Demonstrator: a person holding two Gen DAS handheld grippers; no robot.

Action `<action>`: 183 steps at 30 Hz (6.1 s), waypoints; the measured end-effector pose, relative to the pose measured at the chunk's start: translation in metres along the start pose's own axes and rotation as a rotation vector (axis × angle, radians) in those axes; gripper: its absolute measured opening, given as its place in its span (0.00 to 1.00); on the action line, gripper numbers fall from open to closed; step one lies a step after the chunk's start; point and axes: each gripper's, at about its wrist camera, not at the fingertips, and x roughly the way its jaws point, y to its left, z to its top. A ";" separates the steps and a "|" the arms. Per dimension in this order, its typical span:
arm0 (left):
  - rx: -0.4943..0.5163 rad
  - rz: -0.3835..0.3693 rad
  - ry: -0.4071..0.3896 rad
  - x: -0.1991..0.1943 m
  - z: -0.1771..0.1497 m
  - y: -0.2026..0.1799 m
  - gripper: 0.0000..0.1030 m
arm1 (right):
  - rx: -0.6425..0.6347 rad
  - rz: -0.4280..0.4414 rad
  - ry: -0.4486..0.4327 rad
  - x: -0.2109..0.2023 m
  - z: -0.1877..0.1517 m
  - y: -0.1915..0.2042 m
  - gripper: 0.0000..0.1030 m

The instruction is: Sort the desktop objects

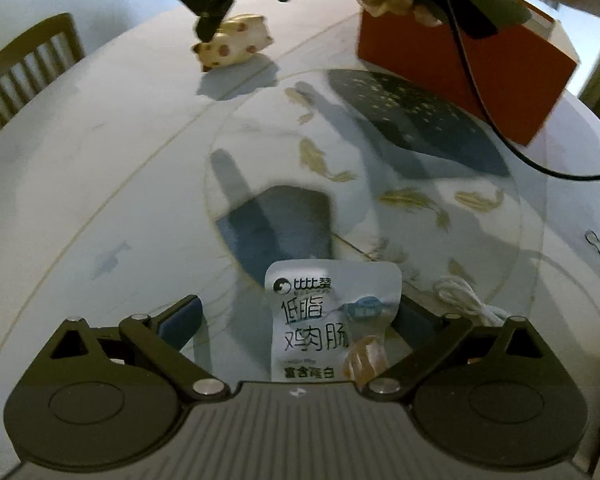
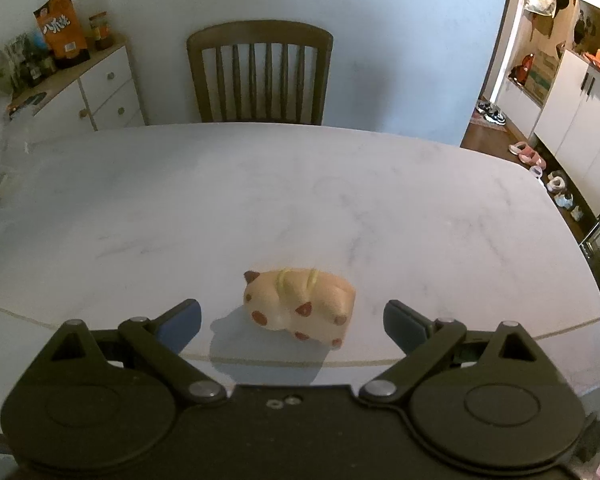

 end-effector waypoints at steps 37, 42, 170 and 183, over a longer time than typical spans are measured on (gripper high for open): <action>-0.281 0.073 -0.148 -0.014 -0.015 0.016 0.55 | -0.106 0.024 -0.011 -0.008 -0.021 0.013 0.65; -0.318 0.064 -0.158 -0.021 -0.017 0.022 0.55 | -0.105 0.064 -0.002 -0.033 -0.027 0.007 0.65; -0.209 -0.015 -0.145 0.017 0.232 -0.200 0.73 | -0.105 0.066 -0.035 -0.172 -0.150 -0.285 0.81; -0.276 -0.047 -0.285 -0.051 0.205 -0.206 0.74 | -0.123 0.122 -0.097 -0.212 -0.147 -0.269 0.86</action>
